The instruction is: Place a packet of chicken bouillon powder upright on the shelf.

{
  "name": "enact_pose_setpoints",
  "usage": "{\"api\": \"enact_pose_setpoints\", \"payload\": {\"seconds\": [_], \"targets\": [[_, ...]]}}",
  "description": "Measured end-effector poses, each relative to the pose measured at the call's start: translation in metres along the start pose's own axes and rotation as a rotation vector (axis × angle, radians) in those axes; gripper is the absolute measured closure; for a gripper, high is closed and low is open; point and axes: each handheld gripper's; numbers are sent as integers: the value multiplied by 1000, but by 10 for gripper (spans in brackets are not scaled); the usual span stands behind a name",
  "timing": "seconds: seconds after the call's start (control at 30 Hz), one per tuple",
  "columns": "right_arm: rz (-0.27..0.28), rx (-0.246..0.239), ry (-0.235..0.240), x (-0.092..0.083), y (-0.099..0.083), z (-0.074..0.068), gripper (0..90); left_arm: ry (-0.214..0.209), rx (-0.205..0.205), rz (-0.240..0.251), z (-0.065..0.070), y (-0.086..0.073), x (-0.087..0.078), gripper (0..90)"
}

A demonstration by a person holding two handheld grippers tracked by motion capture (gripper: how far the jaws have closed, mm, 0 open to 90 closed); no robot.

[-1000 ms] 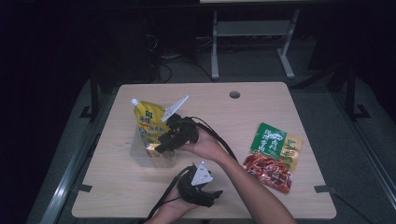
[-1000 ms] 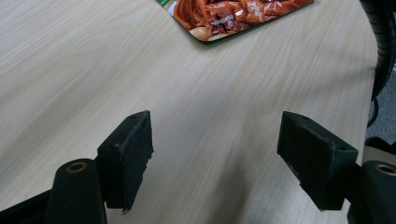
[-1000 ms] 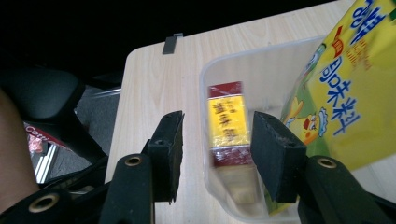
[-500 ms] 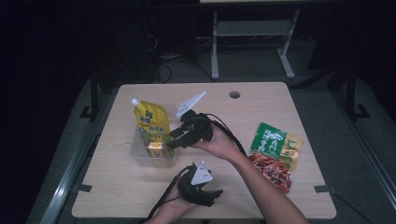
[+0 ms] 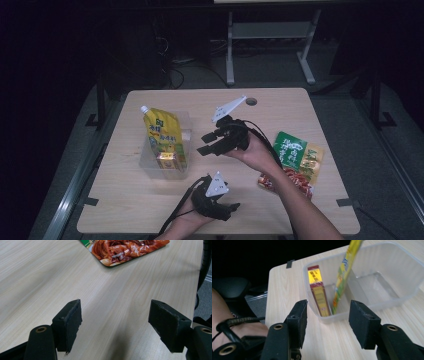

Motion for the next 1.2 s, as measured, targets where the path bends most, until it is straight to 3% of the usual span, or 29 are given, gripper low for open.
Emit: {"api": "enact_pose_setpoints", "payload": {"seconds": [0.17,0.2,0.4,0.77,1.2], "targets": [[11,22,-31,-16,-11,5,462,-5,7,0,0,2,0,260],[10,54,-44,-25,-17,6,461,-6,10,2,0,4,0,260],[25,107,-94,-45,-36,12,444,-3,9,14,-2,6,-1,260],[30,157,-159,-68,-59,19,426,0,9,17,-4,13,1,262],[41,255,-249,-104,-100,25,402,-27,34,14,-2,34,19,294]]}}
Point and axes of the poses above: each handheld gripper's, and its own axes: x roughly forward along the jaws, y roughly out of its top, z roughly to its right, and after that the axes turned 3 degrees about -x, right-handed
